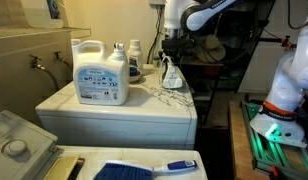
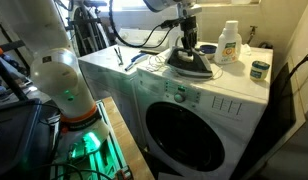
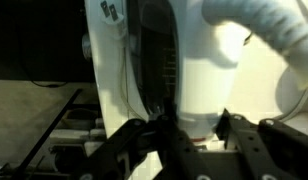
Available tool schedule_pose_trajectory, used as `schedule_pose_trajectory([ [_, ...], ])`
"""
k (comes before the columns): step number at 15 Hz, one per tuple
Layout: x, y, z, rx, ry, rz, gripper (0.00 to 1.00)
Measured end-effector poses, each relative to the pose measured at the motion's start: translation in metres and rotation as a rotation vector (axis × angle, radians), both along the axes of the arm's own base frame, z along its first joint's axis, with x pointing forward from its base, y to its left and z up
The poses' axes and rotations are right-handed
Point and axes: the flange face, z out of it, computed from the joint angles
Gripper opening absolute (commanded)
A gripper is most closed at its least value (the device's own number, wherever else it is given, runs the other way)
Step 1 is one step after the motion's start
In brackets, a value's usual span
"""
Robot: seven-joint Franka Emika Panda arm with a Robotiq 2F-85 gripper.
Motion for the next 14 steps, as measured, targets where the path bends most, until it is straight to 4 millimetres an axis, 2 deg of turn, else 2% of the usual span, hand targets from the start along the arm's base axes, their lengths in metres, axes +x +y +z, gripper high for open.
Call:
schedule_pose_trajectory([
  [7, 0.002, 0.003, -0.004, -0.136, -0.027, 0.018, 0.15],
  [14, 0.003, 0.017, -0.009, -0.248, -0.065, 0.052, 0.15],
])
